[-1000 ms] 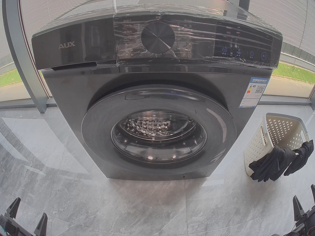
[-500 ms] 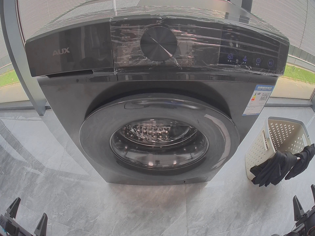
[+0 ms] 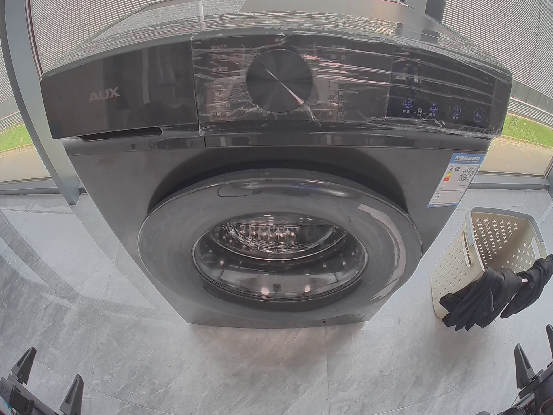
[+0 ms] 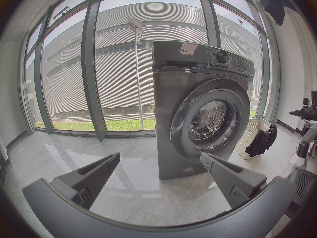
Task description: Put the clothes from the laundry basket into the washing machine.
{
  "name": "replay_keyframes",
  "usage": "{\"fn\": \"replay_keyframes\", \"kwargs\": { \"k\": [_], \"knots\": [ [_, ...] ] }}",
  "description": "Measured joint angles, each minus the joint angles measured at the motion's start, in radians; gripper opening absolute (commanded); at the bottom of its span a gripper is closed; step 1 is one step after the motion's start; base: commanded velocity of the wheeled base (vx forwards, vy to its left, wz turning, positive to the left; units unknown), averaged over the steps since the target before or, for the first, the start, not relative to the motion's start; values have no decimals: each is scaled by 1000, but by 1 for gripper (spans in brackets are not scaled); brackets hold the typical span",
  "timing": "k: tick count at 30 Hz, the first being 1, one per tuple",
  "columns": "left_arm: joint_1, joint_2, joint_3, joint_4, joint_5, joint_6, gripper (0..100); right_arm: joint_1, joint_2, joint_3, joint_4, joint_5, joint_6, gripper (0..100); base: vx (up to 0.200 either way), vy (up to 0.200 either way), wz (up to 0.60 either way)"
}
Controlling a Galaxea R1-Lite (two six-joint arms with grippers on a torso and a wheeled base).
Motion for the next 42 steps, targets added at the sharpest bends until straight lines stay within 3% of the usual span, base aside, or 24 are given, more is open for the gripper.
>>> {"fn": "replay_keyframes", "kwargs": {
  "k": [5,8,11,13,18,23,31,42],
  "knots": [
    [0,0,0,0,0,1,100,0,0,-3,-28,1,6,100,0,0,0],
    [0,0,0,0,0,1,100,3,0,-57,-45,15,7,100,133,0,0],
    [0,0,0,0,0,1,100,15,16,-147,-30,87,7,100,67,0,0],
    [0,0,0,0,0,2,100,30,40,-198,-3,167,11,100,0,0,0],
    [0,0,0,0,0,2,100,64,169,-238,24,313,32,100,0,0,0],
    [0,0,0,0,0,2,100,100,370,-230,-42,386,34,100,0,0,0],
    [0,0,0,0,1,2,100,192,748,-223,-261,429,27,100,0,0,0],
    [0,0,0,0,0,3,100,282,1214,-297,-538,444,26,100,0,0,0]
  ]
}}
